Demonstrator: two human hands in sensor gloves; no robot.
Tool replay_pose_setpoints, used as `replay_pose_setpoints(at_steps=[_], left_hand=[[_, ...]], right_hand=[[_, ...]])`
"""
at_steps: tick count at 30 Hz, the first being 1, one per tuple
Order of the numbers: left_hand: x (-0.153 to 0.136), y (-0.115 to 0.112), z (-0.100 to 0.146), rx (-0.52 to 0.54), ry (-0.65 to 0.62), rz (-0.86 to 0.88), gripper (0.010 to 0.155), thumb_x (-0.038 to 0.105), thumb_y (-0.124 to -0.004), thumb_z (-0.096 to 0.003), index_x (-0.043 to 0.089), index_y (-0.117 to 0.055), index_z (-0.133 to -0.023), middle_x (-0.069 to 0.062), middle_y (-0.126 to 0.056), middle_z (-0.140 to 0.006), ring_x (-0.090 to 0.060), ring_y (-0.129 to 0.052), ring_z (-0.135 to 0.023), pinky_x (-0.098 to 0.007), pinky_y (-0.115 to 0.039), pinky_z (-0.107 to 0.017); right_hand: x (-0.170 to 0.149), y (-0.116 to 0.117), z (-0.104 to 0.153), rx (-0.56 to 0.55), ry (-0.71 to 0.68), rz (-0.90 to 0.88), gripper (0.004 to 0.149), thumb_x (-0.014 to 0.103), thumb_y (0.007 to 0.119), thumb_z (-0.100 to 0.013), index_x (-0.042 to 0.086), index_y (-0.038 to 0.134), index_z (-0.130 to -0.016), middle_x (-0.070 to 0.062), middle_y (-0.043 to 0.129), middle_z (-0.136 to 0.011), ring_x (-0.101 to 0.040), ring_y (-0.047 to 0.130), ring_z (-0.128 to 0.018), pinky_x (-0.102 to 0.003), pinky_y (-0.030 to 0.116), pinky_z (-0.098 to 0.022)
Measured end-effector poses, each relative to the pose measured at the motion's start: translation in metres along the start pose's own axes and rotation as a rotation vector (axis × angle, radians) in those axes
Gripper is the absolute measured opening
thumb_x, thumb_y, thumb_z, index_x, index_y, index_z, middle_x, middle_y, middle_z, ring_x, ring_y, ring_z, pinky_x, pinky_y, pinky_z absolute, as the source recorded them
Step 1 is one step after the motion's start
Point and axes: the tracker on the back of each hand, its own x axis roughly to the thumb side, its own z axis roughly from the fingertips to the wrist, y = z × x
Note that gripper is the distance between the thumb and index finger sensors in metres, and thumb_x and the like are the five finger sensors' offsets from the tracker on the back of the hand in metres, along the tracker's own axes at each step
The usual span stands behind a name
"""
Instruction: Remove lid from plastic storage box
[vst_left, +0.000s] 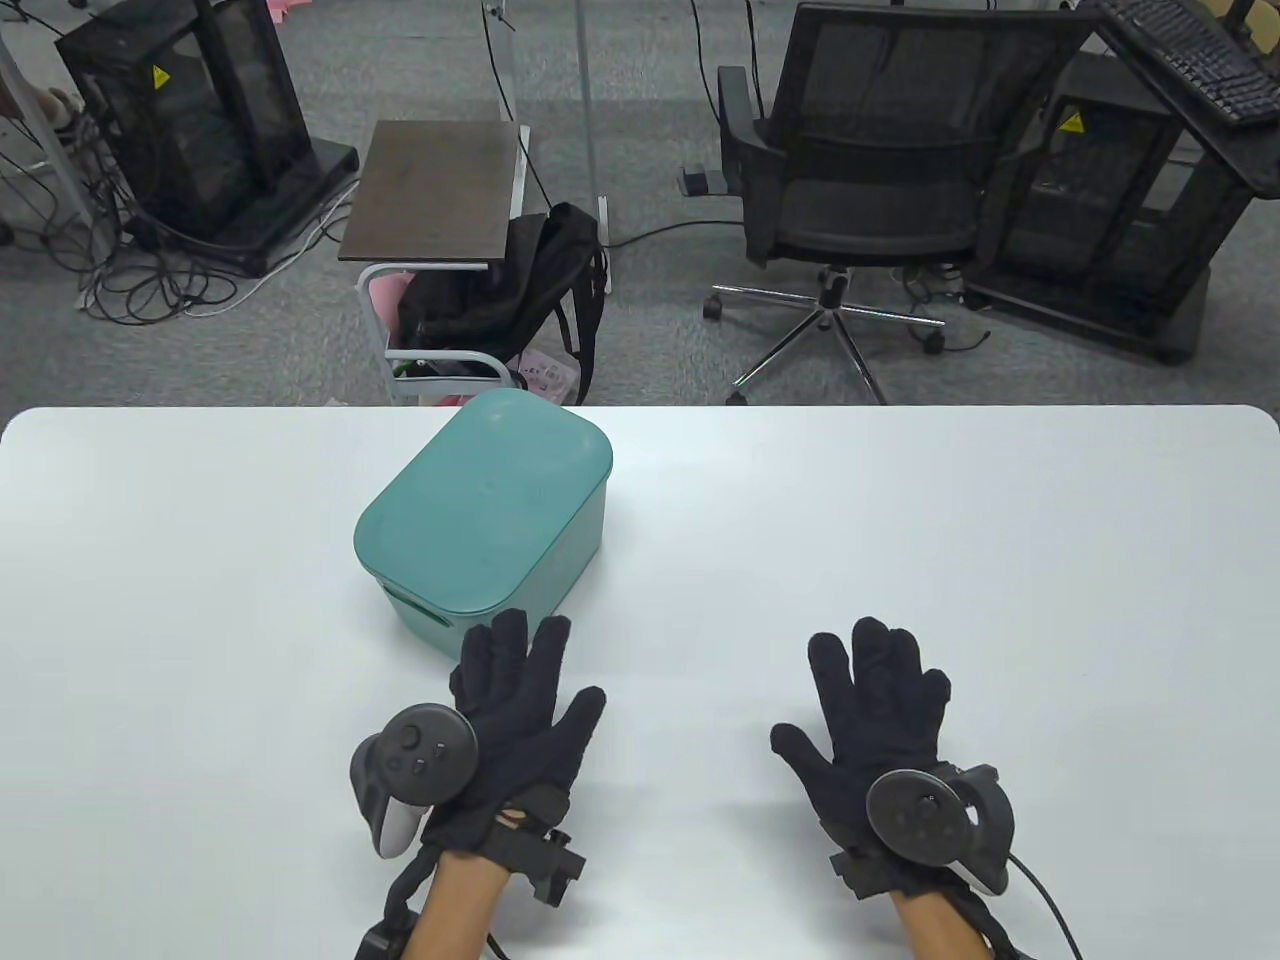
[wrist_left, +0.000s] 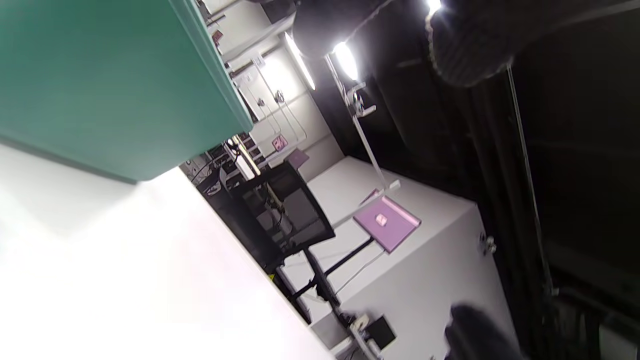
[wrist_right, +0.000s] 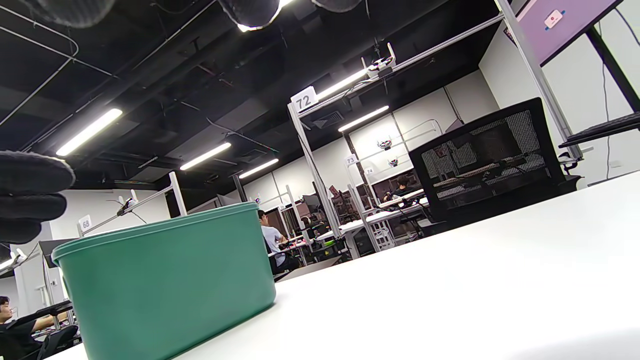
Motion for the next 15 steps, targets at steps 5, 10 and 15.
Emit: replay_pose_setpoints(at_steps=[5,10,15], left_hand=[[-0.003,0.031,-0.006,0.113,0.076,0.075,0.082,0.066,-0.063,-0.0548,0.016,-0.050,-0.118,-0.024,-0.027,-0.118,-0.050,-0.015,-0.103,-0.067,-0.014,-0.067],[-0.019,0.067,-0.012,0.284,0.143,0.161,0.081,0.065,-0.064,-0.0555,0.017,-0.048,-0.118,-0.023,-0.026,-0.118,-0.050,-0.015,-0.103,-0.067,-0.015,-0.067],[-0.065,0.074,-0.010,0.427,0.293,0.277,0.082,0.066,-0.064,-0.0563,0.018,-0.039,-0.119,-0.022,-0.018,-0.118,-0.050,-0.011,-0.103,-0.067,-0.016,-0.068]], right_hand=[[-0.002,0.000,0.000,0.000,0.013,-0.006,0.081,0.074,0.049,-0.057,0.023,0.033,-0.117,-0.021,0.025,-0.120,-0.052,0.025,-0.105,-0.077,0.028,-0.064],[-0.003,-0.001,-0.001,0.001,0.019,-0.009,0.080,0.074,0.049,-0.057,0.023,0.034,-0.117,-0.021,0.026,-0.120,-0.052,0.027,-0.105,-0.077,0.029,-0.064],[-0.003,-0.001,0.000,-0.004,0.022,-0.012,0.080,0.074,0.049,-0.057,0.023,0.035,-0.117,-0.021,0.026,-0.120,-0.052,0.028,-0.105,-0.077,0.029,-0.064]])
